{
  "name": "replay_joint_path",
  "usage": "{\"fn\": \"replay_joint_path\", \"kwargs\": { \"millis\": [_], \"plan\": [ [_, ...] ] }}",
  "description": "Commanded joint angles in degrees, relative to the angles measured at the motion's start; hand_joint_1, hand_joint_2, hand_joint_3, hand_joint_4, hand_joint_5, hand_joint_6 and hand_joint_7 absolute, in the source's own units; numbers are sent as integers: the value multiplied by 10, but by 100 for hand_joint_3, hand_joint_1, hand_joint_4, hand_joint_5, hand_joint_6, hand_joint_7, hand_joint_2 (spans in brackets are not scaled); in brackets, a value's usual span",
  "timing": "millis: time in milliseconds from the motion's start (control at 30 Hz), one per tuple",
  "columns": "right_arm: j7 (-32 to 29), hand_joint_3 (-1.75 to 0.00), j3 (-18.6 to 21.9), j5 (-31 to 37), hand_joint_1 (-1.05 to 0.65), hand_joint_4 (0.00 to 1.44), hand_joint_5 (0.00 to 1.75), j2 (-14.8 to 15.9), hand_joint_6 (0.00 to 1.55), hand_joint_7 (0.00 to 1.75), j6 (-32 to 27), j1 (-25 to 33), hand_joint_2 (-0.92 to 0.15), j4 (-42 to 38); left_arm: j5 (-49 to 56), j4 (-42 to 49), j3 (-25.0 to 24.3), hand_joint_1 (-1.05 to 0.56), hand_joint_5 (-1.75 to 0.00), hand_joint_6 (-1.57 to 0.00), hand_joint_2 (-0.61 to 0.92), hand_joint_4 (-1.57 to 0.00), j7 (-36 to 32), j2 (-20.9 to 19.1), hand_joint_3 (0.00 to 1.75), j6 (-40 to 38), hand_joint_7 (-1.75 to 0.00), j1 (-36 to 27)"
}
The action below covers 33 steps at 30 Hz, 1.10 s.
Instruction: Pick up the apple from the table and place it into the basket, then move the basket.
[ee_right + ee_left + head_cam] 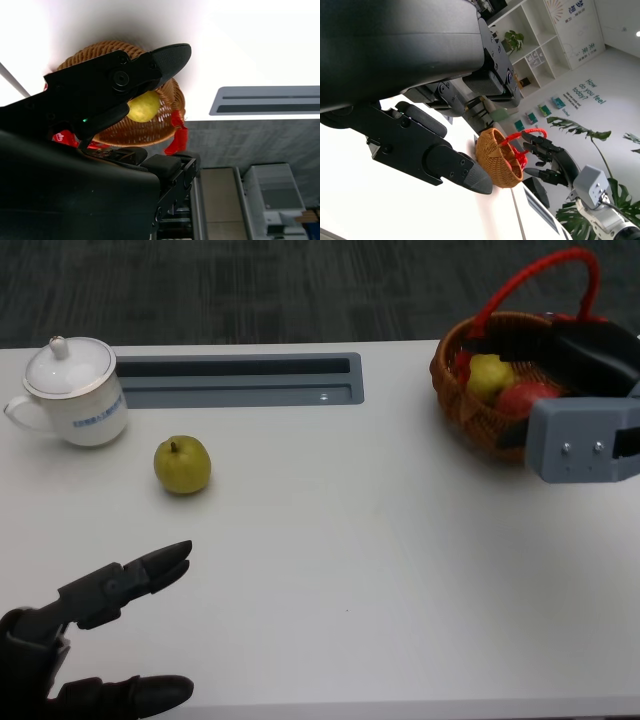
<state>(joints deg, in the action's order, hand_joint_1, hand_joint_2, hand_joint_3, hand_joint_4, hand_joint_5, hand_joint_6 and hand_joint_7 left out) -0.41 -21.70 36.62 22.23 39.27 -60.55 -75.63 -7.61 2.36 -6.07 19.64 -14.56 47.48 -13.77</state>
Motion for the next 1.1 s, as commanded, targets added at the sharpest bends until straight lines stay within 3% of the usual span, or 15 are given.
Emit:
{"fn": "replay_joint_path", "kwargs": {
  "millis": [33,233,433,700,867,1100],
  "plan": [
    [-13,0,8,-19,-63,35,1,18,34,1,62,32,-80,16,-11,9,0,-47,0,-59,78,-66,7,-10,0,0,0,12],
    [33,0,28,-76,-64,39,1,19,34,0,189,91,-80,52,-7,20,-4,-48,0,-59,77,-66,6,-10,0,6,0,22],
    [135,-1,50,-165,-57,39,0,-13,29,0,256,146,-82,77,-10,30,-8,-48,0,-57,77,-63,9,-16,0,7,0,32],
    [317,0,92,-332,-53,47,3,-84,32,2,231,216,-83,118,-16,26,-8,-51,0,-56,77,-58,13,-22,0,-4,0,35],
    [385,0,119,-401,-47,61,3,-132,47,3,192,254,-84,141,-27,23,-7,-49,0,-55,76,-58,24,-31,0,-12,0,37],
    [434,0,143,-430,-42,62,1,-171,51,2,176,284,-83,146,-34,30,-8,-47,-1,-57,75,-61,30,-35,0,-11,-1,40]
  ]
}}
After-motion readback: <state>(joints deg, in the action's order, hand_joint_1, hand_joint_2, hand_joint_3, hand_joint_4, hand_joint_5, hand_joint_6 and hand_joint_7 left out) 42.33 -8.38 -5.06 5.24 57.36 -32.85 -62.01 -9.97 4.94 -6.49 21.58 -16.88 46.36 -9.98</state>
